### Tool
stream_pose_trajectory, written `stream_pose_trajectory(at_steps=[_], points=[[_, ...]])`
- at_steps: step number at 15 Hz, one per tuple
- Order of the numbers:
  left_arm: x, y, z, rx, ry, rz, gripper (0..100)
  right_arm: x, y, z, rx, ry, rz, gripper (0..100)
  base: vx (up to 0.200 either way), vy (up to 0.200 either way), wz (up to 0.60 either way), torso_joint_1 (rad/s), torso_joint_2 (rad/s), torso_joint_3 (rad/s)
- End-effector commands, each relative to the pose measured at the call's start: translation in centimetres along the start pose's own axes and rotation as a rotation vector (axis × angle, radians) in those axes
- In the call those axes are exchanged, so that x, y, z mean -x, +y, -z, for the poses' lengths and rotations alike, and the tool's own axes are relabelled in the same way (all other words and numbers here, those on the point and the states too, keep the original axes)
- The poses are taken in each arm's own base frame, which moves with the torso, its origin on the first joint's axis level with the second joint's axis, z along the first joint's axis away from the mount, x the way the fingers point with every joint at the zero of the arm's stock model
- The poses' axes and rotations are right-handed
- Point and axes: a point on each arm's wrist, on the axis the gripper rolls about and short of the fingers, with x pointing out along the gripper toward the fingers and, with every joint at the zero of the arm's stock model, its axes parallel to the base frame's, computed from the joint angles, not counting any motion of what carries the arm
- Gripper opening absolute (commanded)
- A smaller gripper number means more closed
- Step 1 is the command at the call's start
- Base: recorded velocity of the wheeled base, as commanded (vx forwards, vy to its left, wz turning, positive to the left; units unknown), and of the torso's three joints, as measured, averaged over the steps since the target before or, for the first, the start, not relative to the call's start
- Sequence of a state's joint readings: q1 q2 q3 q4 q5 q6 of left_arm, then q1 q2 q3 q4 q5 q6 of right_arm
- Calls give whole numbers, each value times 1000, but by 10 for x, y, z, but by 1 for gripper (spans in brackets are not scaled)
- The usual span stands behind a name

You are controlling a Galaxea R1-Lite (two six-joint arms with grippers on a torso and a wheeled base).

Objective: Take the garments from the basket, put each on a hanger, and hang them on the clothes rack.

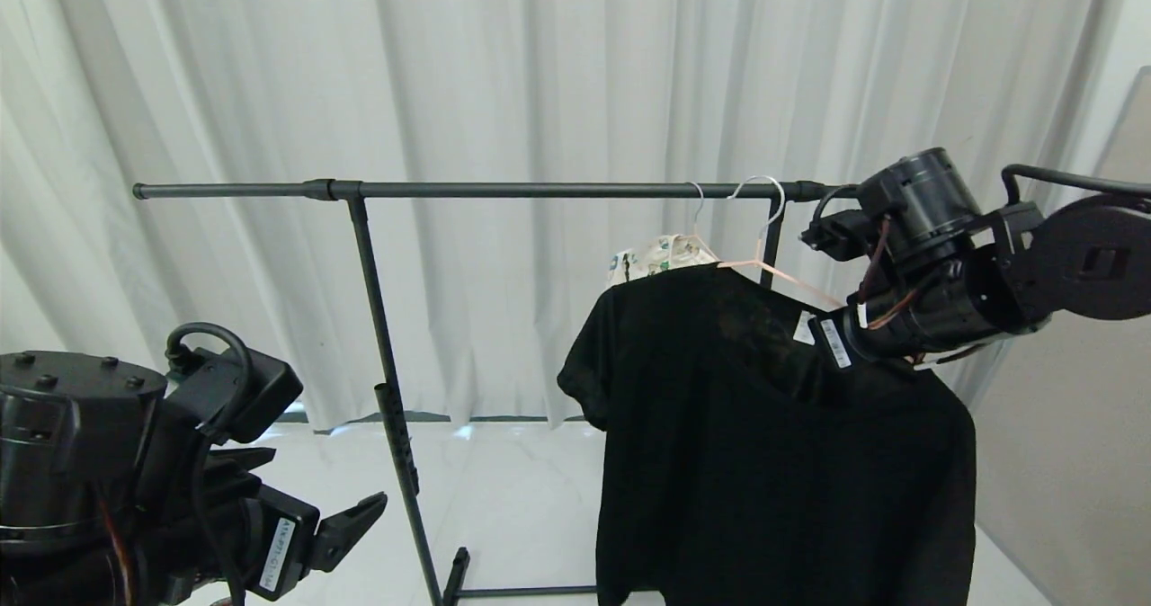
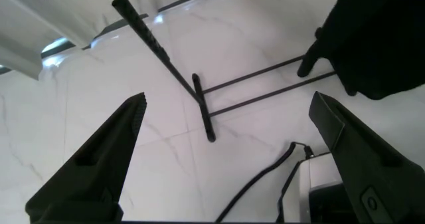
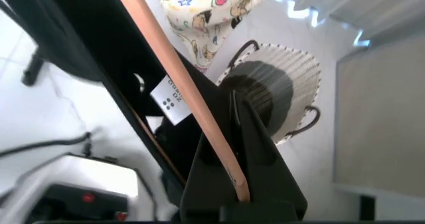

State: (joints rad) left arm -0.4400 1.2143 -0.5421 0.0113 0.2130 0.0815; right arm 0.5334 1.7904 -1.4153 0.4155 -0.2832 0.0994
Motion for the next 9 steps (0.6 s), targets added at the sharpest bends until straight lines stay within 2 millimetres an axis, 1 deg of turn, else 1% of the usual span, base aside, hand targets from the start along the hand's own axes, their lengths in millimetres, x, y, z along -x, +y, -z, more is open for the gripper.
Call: stream_pose_trajectory(at_steps=[1,3,7,9], points=[[2,0,0,1,-10,2,100,-14,17,-14,-39,23,11,0,200,0,0,2,-2,2],[3,0,1,-2,-11,4,100,-16,23,-16,-49,20,18,0,200,0,0,-12,-2,5],[3,-2,1,-9,-13,11,100,-13,26,-25,-55,-14,7,0,200,0,0,4,5,-4],[4,-5,0,-22,-18,26,100,-11,32,-26,-47,-21,-5,0,200,0,0,7,-2,0]])
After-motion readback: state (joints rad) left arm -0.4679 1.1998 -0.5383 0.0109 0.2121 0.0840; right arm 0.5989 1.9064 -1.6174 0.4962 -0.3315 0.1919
